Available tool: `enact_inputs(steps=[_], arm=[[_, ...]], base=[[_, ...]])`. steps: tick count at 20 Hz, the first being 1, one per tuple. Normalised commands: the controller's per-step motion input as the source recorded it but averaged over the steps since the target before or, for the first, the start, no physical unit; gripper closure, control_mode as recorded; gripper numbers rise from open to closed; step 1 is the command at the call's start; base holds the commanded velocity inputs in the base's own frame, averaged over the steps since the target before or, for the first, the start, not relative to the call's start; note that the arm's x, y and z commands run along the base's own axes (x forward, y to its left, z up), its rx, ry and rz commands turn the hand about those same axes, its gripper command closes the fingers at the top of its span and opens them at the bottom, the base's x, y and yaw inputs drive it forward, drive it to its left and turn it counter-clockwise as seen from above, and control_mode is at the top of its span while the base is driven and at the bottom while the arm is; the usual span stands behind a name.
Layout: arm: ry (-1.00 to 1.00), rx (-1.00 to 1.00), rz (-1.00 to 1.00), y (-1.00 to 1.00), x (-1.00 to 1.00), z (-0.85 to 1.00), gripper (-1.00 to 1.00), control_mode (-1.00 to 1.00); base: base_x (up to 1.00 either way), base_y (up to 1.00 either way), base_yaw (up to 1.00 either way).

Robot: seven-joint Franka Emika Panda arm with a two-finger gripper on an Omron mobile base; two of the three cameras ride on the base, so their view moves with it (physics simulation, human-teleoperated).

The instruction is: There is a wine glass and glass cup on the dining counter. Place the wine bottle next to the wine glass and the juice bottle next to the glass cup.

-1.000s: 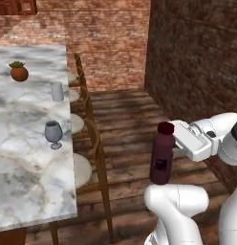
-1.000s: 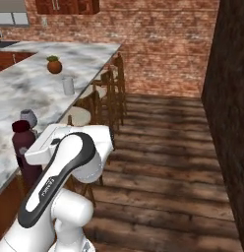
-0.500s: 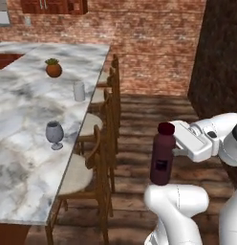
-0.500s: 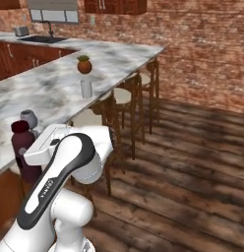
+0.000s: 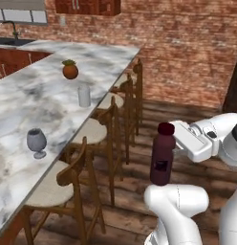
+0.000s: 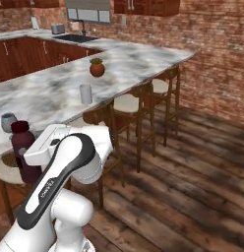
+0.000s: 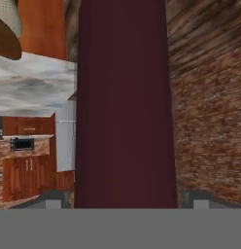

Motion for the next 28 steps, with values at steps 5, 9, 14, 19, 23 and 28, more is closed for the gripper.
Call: enact_inputs(steps=[5,9,14,19,23,28], arm=[[0.0,0.0,0.0,0.0,0.0,0.0,1.0,1.0],[0.0,0.0,0.0,0.0,0.0,0.0,1.0,1.0],[0.0,0.0,0.0,0.0,0.0,0.0,1.0,1.0],[0.0,0.0,0.0,0.0,0.0,0.0,1.0,1.0],[0.0,0.0,0.0,0.0,0.0,0.0,1.0,1.0],[0.0,0.0,0.0,0.0,0.0,0.0,1.0,1.0]], base=[[0.5,-0.82,0.41],[0.51,-0.84,0.41],[0.45,-0.82,0.43],[0.48,-0.8,0.47],[0.38,-0.76,0.5],[0.23,-0.73,0.53]])
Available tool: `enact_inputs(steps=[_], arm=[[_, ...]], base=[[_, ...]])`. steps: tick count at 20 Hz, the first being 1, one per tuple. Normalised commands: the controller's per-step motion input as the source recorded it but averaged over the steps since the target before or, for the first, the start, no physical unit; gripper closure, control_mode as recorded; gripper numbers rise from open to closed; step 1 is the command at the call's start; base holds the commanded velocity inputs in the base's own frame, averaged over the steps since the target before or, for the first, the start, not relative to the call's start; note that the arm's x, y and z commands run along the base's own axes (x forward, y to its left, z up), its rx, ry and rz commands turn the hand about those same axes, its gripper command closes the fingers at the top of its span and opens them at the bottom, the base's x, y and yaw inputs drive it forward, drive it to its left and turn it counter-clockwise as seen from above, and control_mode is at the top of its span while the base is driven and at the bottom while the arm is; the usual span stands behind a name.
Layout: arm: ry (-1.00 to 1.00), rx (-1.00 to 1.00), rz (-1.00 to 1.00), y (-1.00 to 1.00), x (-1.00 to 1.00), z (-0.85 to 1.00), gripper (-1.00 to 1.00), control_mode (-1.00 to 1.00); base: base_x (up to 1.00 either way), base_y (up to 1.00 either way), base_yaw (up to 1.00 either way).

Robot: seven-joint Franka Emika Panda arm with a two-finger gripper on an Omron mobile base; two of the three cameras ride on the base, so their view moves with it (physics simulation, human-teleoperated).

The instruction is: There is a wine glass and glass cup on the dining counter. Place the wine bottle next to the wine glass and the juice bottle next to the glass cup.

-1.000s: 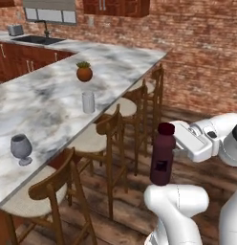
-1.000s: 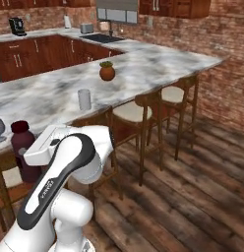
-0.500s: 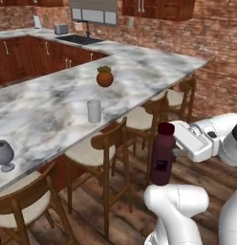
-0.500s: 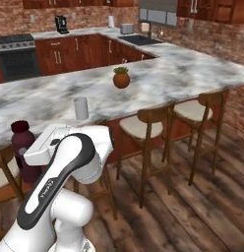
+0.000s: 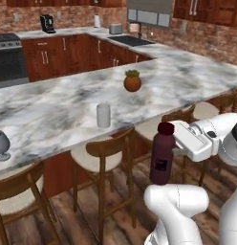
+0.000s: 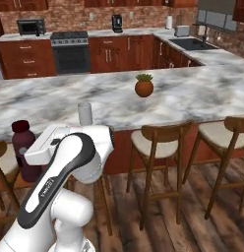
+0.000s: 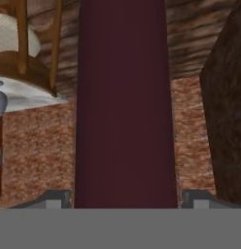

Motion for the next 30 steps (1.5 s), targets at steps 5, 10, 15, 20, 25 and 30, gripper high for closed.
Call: enact_inputs(steps=[5,10,15,20,25,30], arm=[[0.0,0.0,0.0,0.0,0.0,0.0,1.0,1.0],[0.0,0.0,0.0,0.0,0.0,0.0,1.0,1.0],[0.0,0.0,0.0,0.0,0.0,0.0,1.0,1.0],[0.0,0.0,0.0,0.0,0.0,0.0,1.0,1.0],[0.0,0.0,0.0,0.0,0.0,0.0,1.0,1.0],[-0.02,0.0,0.0,-0.12,0.0,0.18,1.0,-1.0]], base=[[0.21,-0.73,0.54],[0.24,-0.72,0.52],[0.43,-0.7,0.41],[0.39,-0.37,0.21],[0.19,-0.14,0.0],[0.1,-0.07,0.0]])
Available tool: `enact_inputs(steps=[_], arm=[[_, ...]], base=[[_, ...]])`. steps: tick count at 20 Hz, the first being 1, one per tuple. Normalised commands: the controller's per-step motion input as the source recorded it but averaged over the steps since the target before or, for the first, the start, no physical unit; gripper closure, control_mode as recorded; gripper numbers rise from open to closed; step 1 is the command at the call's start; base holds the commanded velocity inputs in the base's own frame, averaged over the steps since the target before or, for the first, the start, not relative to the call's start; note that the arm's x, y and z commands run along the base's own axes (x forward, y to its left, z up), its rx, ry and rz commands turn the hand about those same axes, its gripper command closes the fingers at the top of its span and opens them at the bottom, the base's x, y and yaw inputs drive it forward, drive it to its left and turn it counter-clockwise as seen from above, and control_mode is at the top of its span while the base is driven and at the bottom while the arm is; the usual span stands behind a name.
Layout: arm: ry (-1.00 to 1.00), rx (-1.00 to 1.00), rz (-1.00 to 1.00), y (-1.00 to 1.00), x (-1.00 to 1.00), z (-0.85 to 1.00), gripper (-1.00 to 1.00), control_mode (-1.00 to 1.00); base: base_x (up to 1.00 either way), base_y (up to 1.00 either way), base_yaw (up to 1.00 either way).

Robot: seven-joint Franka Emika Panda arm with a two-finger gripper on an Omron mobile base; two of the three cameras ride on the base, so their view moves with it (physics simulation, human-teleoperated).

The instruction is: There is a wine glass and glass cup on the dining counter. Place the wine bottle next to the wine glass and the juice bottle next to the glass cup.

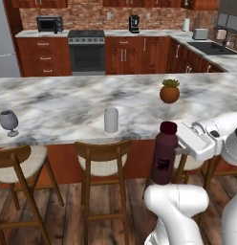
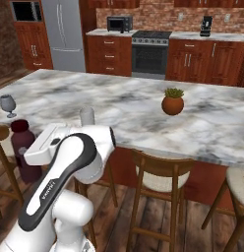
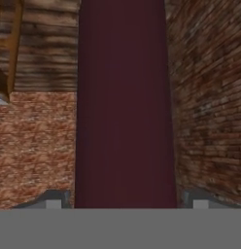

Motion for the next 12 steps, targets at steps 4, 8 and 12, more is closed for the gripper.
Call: enact_inputs(steps=[4,8,12], arm=[[0.0,0.0,-0.03,-0.4,0.25,0.68,1.0,-1.0],[-0.02,0.0,-0.01,-0.58,0.8,0.6,1.0,-1.0],[0.0,0.0,0.0,-0.71,1.0,0.32,1.0,-1.0]], base=[[0.0,0.0,0.0],[0.0,0.0,0.0],[0.0,0.0,0.0]])
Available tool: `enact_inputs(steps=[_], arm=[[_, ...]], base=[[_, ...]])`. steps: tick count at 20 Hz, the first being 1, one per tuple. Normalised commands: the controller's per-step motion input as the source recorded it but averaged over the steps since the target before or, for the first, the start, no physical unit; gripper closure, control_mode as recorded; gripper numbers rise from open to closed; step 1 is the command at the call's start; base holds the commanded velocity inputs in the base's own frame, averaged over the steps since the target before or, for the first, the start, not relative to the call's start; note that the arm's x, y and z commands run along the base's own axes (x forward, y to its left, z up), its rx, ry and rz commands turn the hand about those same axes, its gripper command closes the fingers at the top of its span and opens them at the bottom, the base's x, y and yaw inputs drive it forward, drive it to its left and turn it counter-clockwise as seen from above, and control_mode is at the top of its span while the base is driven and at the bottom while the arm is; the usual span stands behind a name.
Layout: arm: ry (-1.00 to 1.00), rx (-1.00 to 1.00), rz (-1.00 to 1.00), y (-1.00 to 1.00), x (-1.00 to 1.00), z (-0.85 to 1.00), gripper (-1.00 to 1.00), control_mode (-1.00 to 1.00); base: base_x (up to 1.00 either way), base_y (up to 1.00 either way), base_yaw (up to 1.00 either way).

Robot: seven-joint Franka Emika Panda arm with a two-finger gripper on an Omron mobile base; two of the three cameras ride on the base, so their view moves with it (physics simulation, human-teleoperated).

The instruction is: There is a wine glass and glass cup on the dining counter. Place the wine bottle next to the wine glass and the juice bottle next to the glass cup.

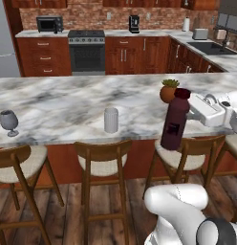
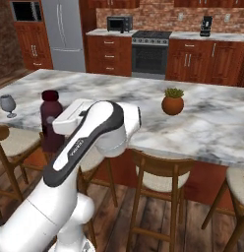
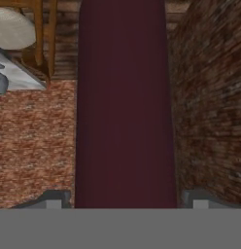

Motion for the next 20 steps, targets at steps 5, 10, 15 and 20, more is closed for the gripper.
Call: enact_inputs(steps=[5,10,15,20], arm=[[0.0,0.0,0.01,-0.64,1.0,0.03,1.0,-1.0],[-0.04,-0.07,0.09,-0.32,1.0,-0.31,1.0,-1.0],[-0.15,-0.1,0.14,-0.02,0.96,-0.46,1.0,-1.0],[-0.05,-0.02,0.08,0.0,0.76,-0.31,1.0,-1.0]], base=[[0.0,0.0,0.0],[0.0,0.0,0.0],[0.0,0.0,0.0],[0.0,0.0,0.0]])
